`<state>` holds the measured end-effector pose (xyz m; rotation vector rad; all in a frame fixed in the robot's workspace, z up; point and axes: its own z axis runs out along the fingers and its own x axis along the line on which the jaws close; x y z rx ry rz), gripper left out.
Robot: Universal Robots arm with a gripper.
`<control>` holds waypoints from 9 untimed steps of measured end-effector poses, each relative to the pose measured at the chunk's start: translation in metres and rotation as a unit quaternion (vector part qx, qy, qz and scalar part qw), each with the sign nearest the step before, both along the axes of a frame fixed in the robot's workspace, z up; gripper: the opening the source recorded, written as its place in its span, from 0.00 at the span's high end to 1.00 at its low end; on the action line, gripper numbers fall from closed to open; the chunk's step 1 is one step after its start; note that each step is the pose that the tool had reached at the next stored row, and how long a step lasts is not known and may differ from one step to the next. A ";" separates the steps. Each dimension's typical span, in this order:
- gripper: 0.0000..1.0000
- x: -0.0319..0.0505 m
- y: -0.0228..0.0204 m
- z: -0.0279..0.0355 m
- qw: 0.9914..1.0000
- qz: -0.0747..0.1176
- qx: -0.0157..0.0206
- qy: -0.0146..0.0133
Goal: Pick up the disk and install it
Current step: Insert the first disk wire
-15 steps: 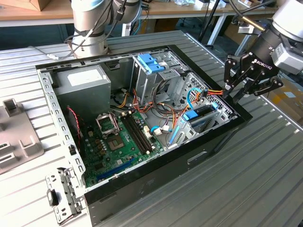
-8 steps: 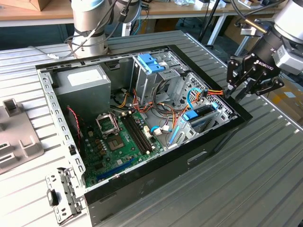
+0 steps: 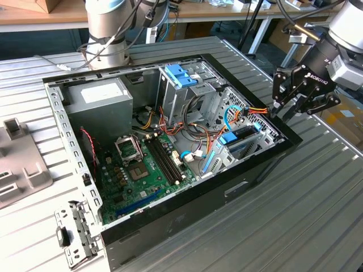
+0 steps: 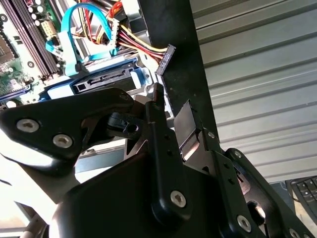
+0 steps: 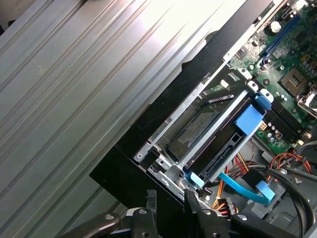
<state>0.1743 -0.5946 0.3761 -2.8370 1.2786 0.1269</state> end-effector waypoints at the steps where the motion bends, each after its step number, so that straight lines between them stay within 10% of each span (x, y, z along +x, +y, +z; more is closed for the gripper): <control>1: 0.64 0.0005 0.0000 -0.0003 1.000 0.000 0.000 0.000; 9: 0.64 0.0057 0.0037 -0.0031 1.000 0.000 0.000 0.000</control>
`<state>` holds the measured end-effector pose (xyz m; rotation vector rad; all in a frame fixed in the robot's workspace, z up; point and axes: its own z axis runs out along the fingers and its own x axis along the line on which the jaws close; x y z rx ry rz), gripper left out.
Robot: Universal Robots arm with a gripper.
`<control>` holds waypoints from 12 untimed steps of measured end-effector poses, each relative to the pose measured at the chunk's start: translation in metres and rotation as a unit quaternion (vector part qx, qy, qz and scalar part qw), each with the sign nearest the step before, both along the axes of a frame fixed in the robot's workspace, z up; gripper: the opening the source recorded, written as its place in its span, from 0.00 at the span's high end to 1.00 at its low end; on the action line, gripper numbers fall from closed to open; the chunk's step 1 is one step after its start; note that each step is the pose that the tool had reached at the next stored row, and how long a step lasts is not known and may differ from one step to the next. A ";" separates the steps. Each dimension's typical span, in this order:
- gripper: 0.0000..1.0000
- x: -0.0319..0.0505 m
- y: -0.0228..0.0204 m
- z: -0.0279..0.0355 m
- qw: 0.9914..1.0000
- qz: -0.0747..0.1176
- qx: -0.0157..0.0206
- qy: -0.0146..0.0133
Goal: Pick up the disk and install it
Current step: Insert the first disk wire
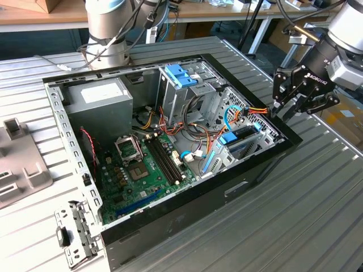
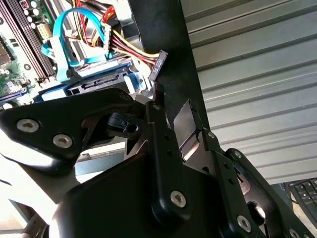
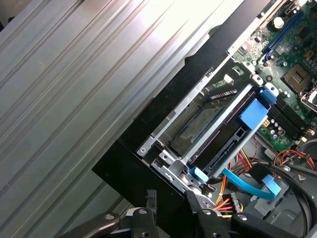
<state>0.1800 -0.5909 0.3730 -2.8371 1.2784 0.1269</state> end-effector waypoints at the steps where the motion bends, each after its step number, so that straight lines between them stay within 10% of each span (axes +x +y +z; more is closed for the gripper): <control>1: 0.64 0.0001 0.0012 0.0000 1.000 0.000 0.000 0.000; 6: 0.64 -0.0004 0.0140 -0.0001 1.000 0.000 0.000 0.000; 12: 0.64 -0.0003 0.0188 -0.0050 1.000 0.004 0.000 0.000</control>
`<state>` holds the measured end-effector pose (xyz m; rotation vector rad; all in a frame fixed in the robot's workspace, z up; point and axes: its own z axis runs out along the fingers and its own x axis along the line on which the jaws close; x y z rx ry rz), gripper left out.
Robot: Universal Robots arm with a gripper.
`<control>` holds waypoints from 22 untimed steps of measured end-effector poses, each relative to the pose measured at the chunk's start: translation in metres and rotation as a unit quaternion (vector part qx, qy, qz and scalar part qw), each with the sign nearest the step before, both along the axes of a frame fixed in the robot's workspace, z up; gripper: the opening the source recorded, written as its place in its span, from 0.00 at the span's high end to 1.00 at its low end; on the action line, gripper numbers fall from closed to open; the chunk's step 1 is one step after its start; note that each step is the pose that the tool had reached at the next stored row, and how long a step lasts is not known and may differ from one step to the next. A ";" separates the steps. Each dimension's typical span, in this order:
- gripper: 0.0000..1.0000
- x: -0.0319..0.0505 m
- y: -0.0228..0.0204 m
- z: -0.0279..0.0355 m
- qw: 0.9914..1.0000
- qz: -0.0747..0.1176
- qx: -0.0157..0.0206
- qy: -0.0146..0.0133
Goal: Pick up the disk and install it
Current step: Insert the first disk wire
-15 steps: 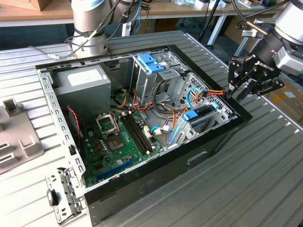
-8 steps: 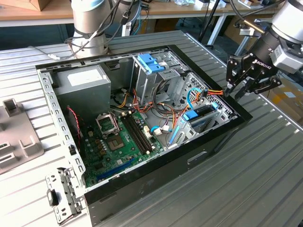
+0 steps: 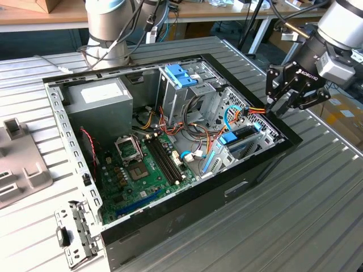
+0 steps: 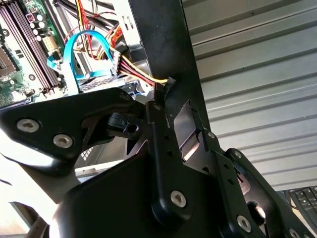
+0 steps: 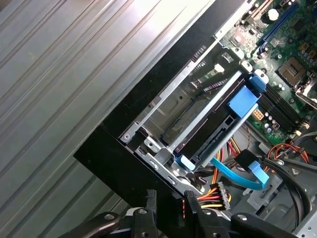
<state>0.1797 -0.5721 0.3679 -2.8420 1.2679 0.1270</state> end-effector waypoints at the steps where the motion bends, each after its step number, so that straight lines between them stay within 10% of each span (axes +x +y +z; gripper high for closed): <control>1: 0.64 0.0000 0.0013 -0.0005 1.000 0.001 0.000 0.000; 15: 0.64 0.0023 0.0046 -0.0053 1.000 0.016 0.000 0.000; 22: 0.81 0.0023 0.0046 -0.0060 1.000 0.016 0.000 0.000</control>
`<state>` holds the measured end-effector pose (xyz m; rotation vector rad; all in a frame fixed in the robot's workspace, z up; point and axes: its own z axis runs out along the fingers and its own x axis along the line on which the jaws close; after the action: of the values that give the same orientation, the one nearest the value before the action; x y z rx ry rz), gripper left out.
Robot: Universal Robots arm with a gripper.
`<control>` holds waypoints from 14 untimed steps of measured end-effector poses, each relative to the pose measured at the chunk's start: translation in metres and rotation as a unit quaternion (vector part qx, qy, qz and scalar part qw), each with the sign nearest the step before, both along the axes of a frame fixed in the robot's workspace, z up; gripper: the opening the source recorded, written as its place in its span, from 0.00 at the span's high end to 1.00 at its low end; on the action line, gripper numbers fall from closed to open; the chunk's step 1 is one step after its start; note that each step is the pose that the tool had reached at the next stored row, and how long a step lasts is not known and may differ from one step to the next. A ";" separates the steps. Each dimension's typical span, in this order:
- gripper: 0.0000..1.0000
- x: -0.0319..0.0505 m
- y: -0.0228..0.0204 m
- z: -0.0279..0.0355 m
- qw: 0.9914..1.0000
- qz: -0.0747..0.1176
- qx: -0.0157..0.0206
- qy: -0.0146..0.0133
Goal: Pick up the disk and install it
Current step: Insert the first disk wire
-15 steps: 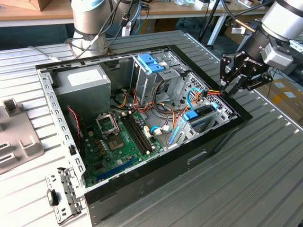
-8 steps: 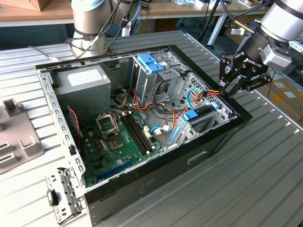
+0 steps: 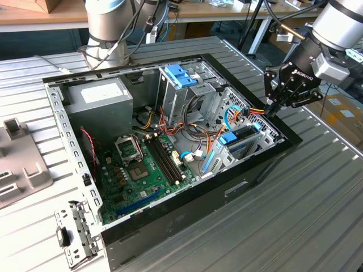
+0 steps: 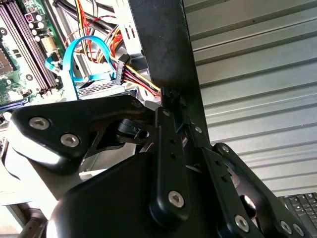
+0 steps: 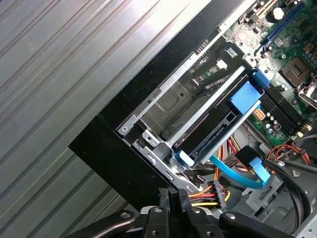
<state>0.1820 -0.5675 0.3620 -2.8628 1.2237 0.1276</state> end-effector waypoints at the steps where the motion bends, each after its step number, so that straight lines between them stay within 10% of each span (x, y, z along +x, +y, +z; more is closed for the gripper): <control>1: 0.81 0.0000 0.0000 -0.0001 1.000 0.000 0.000 0.000; 9: 0.81 -0.0005 0.0027 0.0054 1.000 0.000 0.003 0.000; 14: 0.84 -0.0087 0.0056 0.0055 1.000 0.000 0.017 0.000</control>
<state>0.1733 -0.5619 0.3675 -2.8335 1.2093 0.1473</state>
